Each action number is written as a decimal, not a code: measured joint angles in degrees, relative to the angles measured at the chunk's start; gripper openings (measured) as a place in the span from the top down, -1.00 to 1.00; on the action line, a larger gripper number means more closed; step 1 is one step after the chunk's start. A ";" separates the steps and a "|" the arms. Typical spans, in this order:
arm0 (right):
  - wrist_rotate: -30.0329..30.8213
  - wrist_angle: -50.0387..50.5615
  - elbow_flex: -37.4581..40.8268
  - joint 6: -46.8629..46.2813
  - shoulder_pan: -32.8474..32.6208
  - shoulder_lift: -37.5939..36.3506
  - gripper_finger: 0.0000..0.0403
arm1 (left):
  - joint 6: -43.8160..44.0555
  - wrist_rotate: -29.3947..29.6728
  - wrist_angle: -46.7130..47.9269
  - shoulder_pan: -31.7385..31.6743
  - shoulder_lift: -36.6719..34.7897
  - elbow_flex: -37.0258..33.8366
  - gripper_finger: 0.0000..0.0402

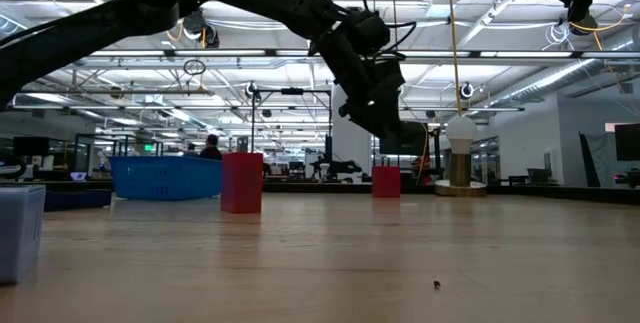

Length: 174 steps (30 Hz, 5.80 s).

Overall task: Pick & Place Office items
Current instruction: Put the top red charger adapter into the white bin

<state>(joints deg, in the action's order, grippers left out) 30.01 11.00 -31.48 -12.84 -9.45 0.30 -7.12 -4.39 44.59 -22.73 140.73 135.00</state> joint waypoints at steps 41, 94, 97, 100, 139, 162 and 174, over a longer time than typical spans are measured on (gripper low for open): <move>-0.05 0.00 0.00 0.00 0.00 0.00 -0.20 | 5.42 -1.19 1.96 -0.23 2.73 -0.04 -0.41; -0.03 0.40 0.00 0.09 -0.01 0.00 -0.20 | -0.31 4.42 1.71 1.19 3.34 0.00 -0.41; -0.03 0.40 0.00 0.31 -0.02 0.00 -0.20 | -0.95 4.25 0.92 1.49 4.52 0.04 -0.41; -0.01 0.40 0.00 0.50 0.00 0.00 -0.20 | -2.01 4.63 0.89 1.66 5.66 -0.15 -0.41; -0.03 0.36 0.00 0.00 -0.02 0.00 -0.20 | -7.39 7.28 -0.40 2.49 6.54 -0.04 0.39; 0.00 -0.08 0.00 0.00 -0.01 0.00 -0.20 | -4.47 12.00 -3.55 3.88 2.87 -0.04 0.39; -0.01 -0.05 -0.02 0.00 -0.01 0.00 -0.20 | 0.24 7.37 -1.29 4.37 -5.45 -0.02 0.39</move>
<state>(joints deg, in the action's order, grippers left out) 30.00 10.95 -31.50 -12.84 -9.46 0.30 -6.88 2.98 43.30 -18.36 135.28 134.98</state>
